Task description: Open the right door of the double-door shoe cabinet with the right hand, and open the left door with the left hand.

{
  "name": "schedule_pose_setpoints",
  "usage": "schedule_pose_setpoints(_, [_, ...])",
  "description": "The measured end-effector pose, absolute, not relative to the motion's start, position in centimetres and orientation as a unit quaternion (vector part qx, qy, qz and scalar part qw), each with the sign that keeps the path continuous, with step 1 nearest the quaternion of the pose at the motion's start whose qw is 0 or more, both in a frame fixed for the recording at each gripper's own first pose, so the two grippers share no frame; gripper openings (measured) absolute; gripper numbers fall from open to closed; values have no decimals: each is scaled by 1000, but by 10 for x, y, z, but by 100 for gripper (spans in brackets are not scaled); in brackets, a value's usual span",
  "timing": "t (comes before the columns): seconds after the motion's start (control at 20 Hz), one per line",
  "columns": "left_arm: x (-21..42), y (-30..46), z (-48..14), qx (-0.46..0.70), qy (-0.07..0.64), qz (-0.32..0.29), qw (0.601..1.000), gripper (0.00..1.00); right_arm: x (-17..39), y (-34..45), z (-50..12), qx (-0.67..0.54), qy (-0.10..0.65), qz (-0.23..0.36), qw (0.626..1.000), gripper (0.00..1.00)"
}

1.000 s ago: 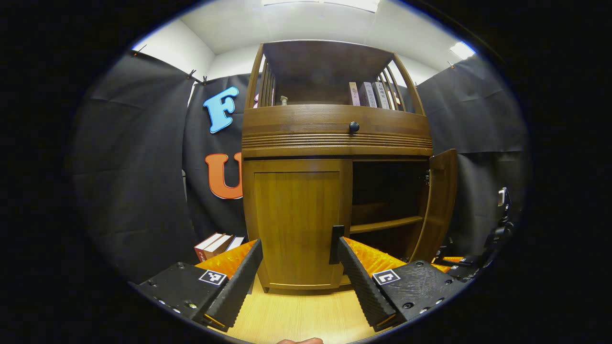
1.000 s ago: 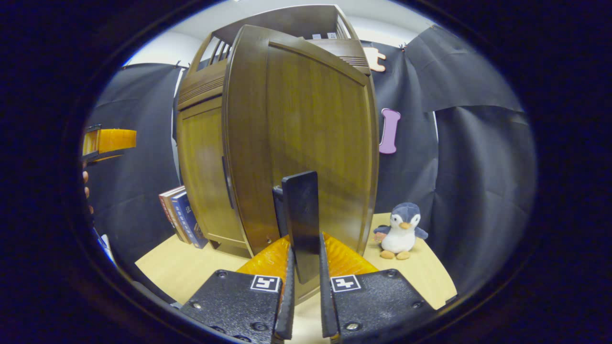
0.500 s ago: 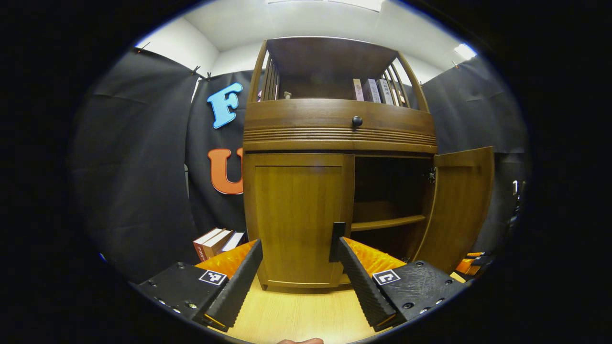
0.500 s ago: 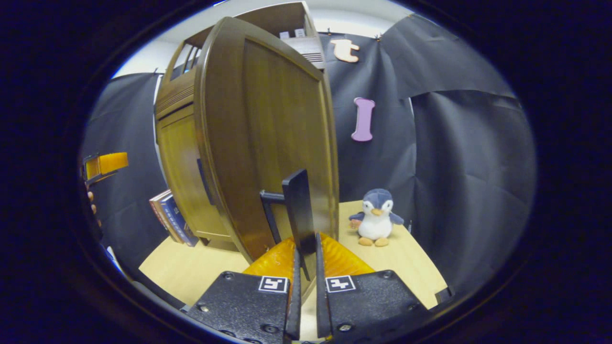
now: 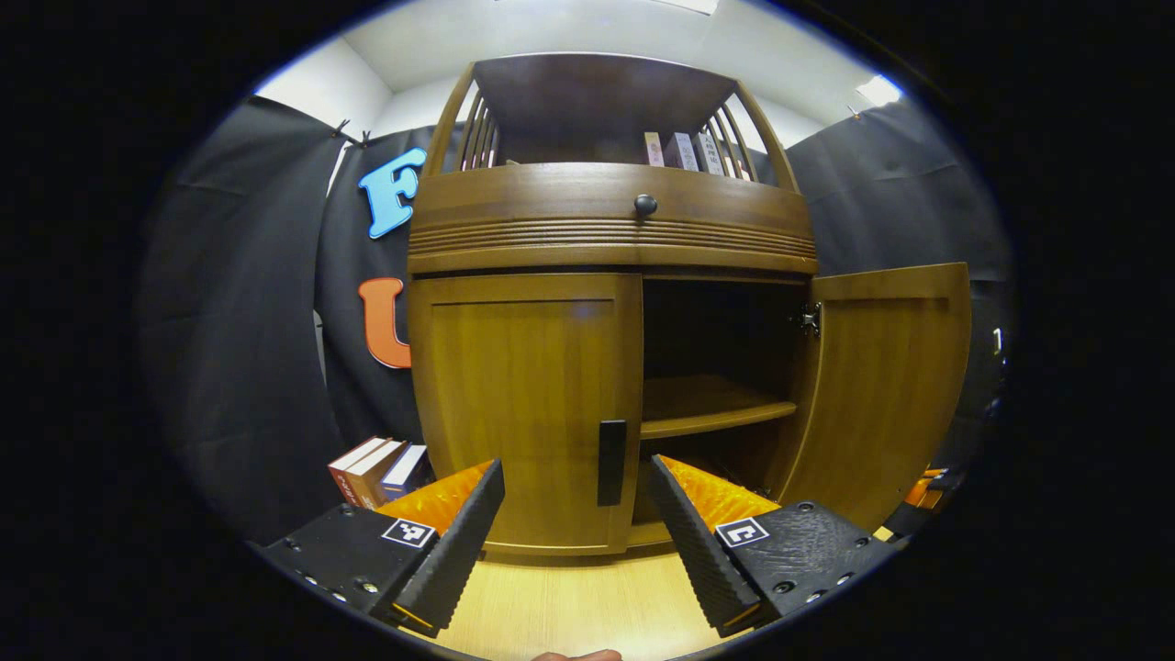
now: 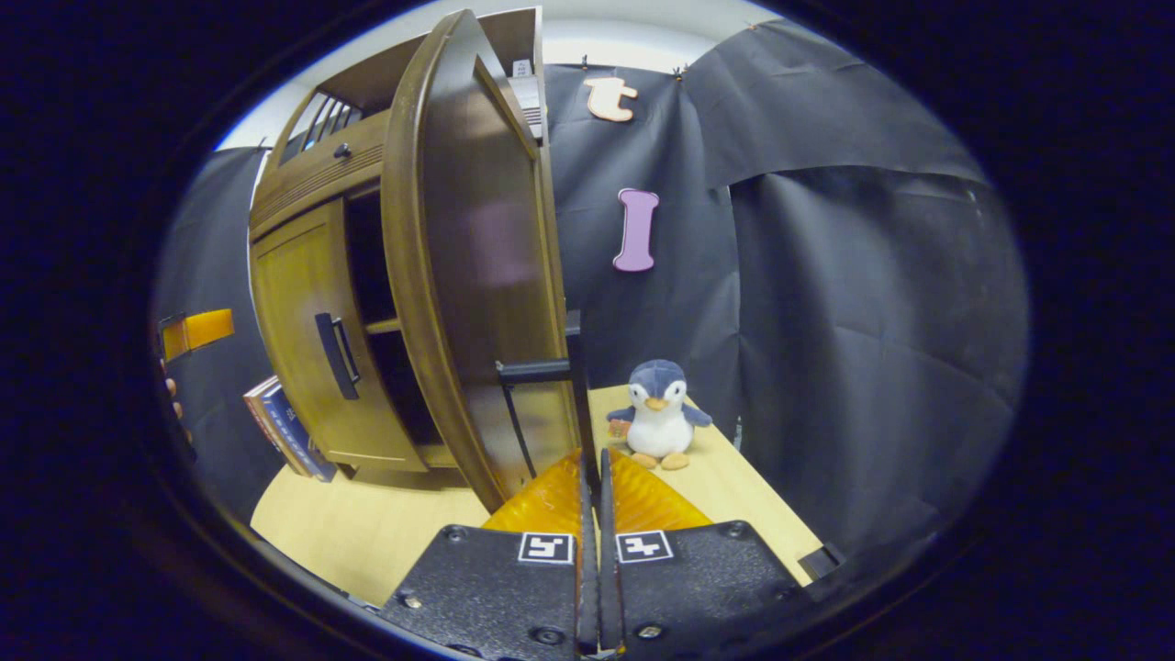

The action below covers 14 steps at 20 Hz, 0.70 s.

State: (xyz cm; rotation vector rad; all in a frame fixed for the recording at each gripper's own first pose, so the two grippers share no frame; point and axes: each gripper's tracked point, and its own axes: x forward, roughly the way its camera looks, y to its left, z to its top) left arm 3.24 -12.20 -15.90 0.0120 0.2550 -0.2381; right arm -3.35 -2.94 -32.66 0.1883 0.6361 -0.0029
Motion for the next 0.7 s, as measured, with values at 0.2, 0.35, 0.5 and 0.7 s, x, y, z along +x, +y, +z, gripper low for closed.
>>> schedule_pose_setpoints(0.2, [48, -135, -168, 8, 135, -130, 982, 95, -38, -35, -326, 96, 314, -9, 945, 4])
schedule_pose_setpoints(0.35, [60, -142, -178, 6, 138, -137, 981, 95, -44, -52, -325, 90, 315, -29, 944, 5])
schedule_pose_setpoints(0.5, [76, -149, -192, 1, 151, -141, 979, 95, -55, -73, -324, 96, 317, -59, 942, 4])
schedule_pose_setpoints(0.7, [100, -167, -209, -1, 165, -155, 974, 95, -72, -90, -315, 111, 310, -85, 940, 4])
